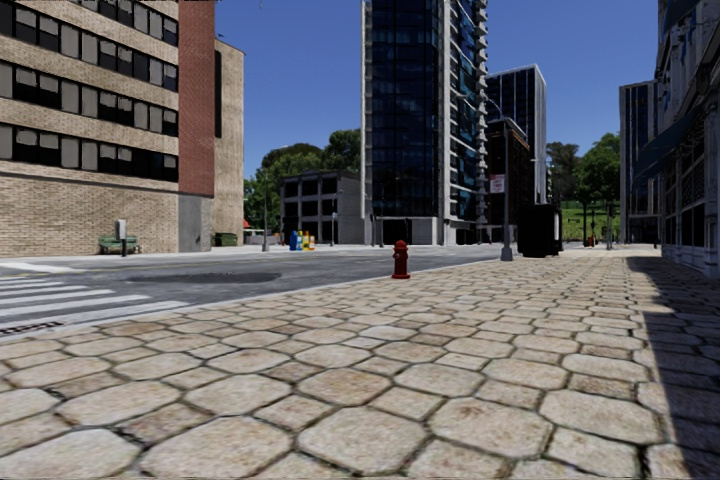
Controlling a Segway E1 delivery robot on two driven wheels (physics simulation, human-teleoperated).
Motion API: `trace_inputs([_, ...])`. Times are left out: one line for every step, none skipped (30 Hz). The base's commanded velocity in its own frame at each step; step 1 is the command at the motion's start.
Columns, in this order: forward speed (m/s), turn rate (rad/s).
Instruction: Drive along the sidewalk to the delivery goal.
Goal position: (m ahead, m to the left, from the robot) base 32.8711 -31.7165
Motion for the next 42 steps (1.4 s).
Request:
trace_inputs([1.71, -0.71])
trace_inputs([1.72, -0.71])
trace_inputs([1.72, -0.71])
trace_inputs([1.72, -0.71])
trace_inputs([1.72, -0.71])
trace_inputs([1.72, -0.71])
trace_inputs([1.72, -0.71])
trace_inputs([1.72, -0.71])
trace_inputs([1.72, -0.71])
trace_inputs([1.72, -0.71])
trace_inputs([1.72, -0.71])
trace_inputs([1.72, -0.71])
trace_inputs([1.73, -0.71])
trace_inputs([1.73, -0.71])
trace_inputs([1.73, -0.71])
trace_inputs([1.73, -0.71])
trace_inputs([1.74, -0.71])
trace_inputs([1.74, -0.71])
trace_inputs([1.74, -0.71])
trace_inputs([1.74, -0.71])
trace_inputs([1.74, -0.71])
trace_inputs([1.75, -0.71])
trace_inputs([1.75, -0.71])
trace_inputs([1.75, -0.71])
trace_inputs([1.75, -0.71])
trace_inputs([1.75, -0.71])
trace_inputs([1.75, -0.71])
trace_inputs([1.75, -0.71])
trace_inputs([1.75, -0.71])
trace_inputs([1.75, -0.71])
trace_inputs([1.75, -0.17])
trace_inputs([1.75, 0.00])
trace_inputs([1.75, 0.00])
trace_inputs([1.75, 0.00])
trace_inputs([1.75, 0.00])
trace_inputs([1.75, 0.00])
trace_inputs([1.75, 0.00])
trace_inputs([1.75, 0.00])
trace_inputs([1.78, 0.00])
trace_inputs([1.78, 0.00])
trace_inputs([2.00, 0.00])
trace_inputs([2.00, 0.00])
